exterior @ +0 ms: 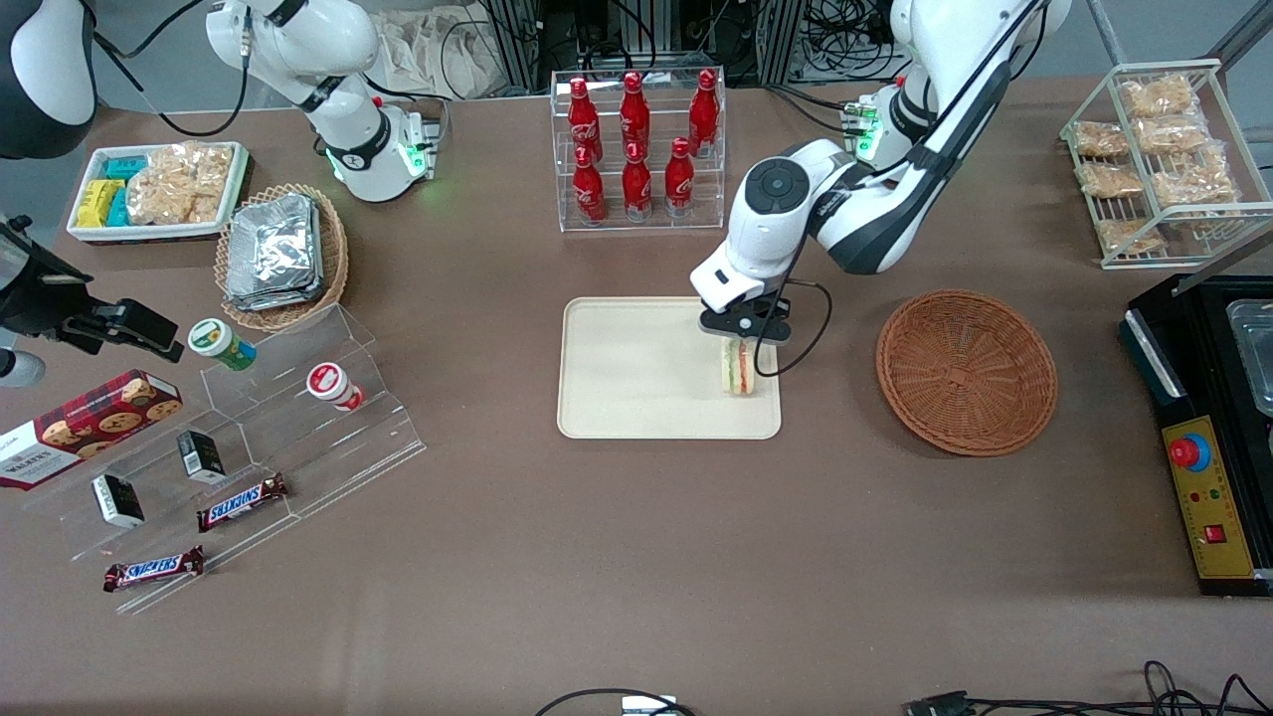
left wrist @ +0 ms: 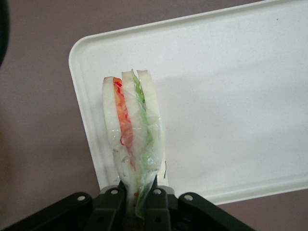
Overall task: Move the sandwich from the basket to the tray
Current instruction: 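Lower the sandwich onto the tray and open the left gripper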
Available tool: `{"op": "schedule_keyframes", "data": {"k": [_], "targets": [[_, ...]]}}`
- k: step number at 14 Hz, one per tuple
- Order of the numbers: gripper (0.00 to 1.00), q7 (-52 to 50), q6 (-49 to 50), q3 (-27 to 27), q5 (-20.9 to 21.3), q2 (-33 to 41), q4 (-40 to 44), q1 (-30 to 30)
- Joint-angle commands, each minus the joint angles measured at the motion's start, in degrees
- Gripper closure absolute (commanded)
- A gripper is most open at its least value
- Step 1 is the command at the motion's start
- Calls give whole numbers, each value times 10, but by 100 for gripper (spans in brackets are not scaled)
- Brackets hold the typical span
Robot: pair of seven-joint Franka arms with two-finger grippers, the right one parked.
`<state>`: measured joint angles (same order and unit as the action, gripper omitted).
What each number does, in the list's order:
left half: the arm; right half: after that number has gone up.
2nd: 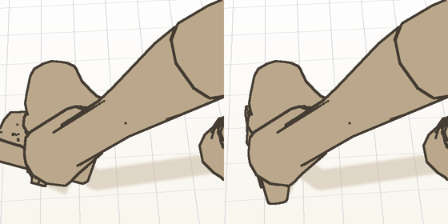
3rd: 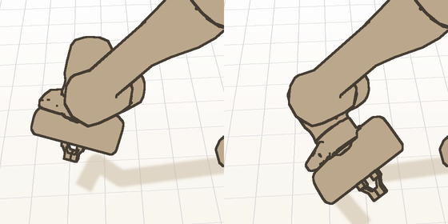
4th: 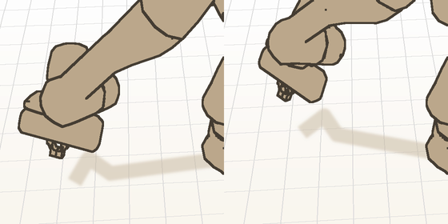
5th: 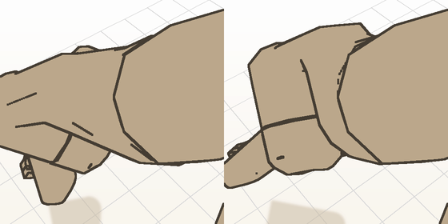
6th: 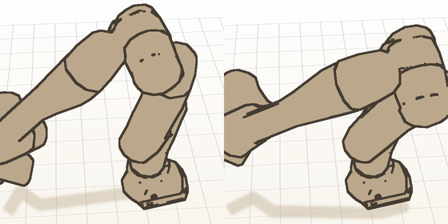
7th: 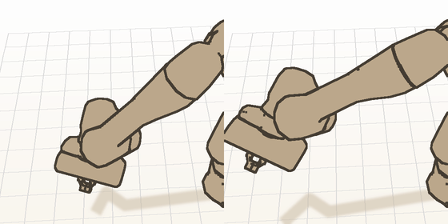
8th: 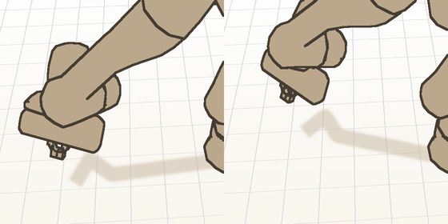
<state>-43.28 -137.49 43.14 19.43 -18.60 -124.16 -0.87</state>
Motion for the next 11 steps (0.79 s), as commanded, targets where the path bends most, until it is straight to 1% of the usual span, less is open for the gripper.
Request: {"op": "schedule_keyframes", "data": {"k": [1,5,6,8,10,11], "targets": [[86,-52,2,-2,55,-55,38,19],[86,-108,2,-4,131,-109,59,28],[86,-117,2,-4,142,-115,59,29],[84,-120,2,-5,147,-120,59,31],[73,-121,2,-5,147,-121,59,31],[50,-121,2,-5,147,-123,59,31]]}}
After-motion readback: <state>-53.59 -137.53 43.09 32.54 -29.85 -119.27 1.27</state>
